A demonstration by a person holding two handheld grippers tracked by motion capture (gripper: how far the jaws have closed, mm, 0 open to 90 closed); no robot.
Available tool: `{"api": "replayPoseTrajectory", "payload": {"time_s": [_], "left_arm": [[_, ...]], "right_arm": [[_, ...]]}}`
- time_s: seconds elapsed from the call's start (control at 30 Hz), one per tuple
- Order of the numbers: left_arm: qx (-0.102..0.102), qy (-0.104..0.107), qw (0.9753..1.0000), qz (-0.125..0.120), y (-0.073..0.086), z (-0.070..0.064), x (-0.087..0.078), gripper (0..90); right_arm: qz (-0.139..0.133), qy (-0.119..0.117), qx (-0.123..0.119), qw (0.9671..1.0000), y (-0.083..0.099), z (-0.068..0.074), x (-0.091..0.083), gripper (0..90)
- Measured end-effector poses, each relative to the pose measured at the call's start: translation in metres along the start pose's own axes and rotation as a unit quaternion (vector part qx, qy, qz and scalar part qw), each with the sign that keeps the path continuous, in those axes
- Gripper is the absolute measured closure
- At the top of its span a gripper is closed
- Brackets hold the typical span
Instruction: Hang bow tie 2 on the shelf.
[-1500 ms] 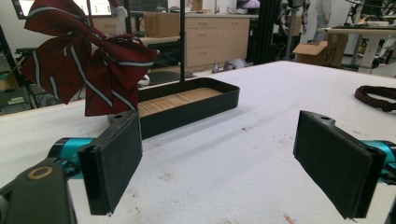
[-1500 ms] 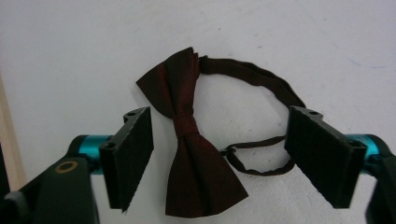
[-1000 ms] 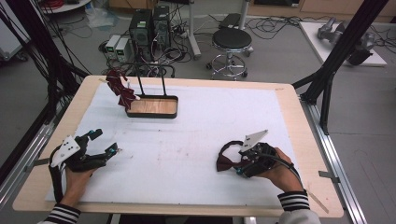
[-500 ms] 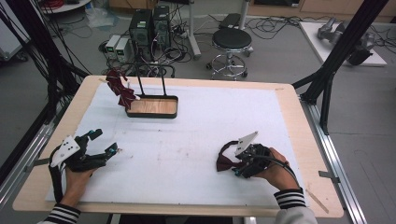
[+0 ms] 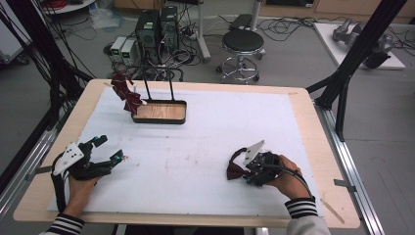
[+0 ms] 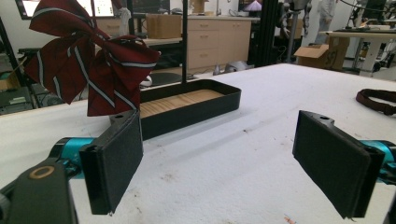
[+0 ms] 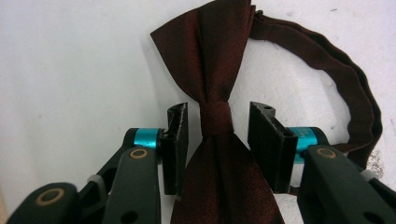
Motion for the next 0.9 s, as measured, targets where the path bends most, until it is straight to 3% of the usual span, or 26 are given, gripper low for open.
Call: {"api": "replayPoseTrajectory", "payload": {"time_s": [0.27,0.47,0.9], "left_arm": [[-0.001,0.0,1.0,0.0,0.0,0.0,0.0,16.4],[0.0,0.0,1.0,0.0,0.0,0.0,0.0,16.5],[0.0,0.0,1.0,-0.001,0.0,0.0,0.0,16.4]], "right_arm": [[0.019,0.002,-0.014,0.9997,0.0,0.001,0.003,73.5],[0.019,0.007,-0.012,0.9997,0.0,0.0,0.002,76.1],[-0.036,0.018,0.004,0.9992,-0.006,-0.002,-0.007,76.1]]}}
Point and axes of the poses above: each handheld gripper's, and its own axes: x roughly forward along the jaws, y roughly out of its underside, z roughly to its left, the point moved 5 cm from there along x, roughly forward along the jaws, and after that the axes turned 5 degrees about -x, right-handed, at the moved point
